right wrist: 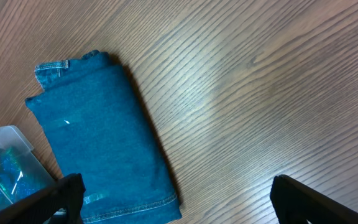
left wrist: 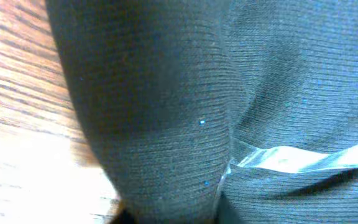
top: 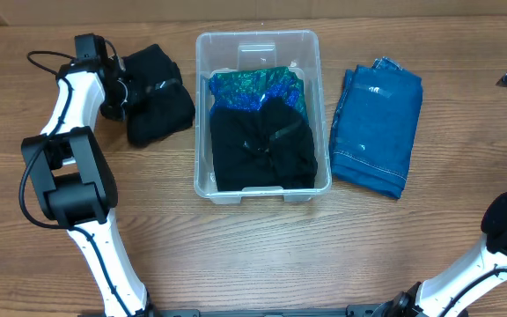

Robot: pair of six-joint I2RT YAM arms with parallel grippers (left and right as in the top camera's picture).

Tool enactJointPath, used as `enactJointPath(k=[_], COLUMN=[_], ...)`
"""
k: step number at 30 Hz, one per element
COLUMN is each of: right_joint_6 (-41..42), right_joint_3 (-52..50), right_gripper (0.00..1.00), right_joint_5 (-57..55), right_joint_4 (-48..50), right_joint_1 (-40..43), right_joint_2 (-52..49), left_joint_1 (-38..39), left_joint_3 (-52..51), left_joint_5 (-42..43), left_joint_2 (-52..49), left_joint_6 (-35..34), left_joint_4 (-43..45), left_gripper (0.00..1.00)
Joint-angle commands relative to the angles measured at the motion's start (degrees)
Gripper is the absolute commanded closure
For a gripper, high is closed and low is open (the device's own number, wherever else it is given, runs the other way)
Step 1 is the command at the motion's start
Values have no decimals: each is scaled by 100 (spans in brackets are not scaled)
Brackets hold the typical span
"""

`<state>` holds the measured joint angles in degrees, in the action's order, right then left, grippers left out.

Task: Pack container
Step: 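Move the left gripper to the remaining black folded garment, then grasp the black banded garment with the left gripper and carry it into the bin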

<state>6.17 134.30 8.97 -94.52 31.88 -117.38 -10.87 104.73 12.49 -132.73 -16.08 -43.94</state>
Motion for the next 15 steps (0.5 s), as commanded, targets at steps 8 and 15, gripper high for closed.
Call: enactJointPath(k=[8,15], right_joint_6=[-15,-15], right_joint_3=[72,72], right_gripper=[0,0], right_joint_5=[7,7], right_joint_4=[11,11], right_joint_1=[7,7], right_joint_2=[57,57], left_joint_1=[-55,603], left_joint_3=[308,345], left_joint_5=[-227,-181], left_joint_2=[691,2732], left_joint_6=[81,59], left_joint_4=[-437,-575], left_gripper=[96,96])
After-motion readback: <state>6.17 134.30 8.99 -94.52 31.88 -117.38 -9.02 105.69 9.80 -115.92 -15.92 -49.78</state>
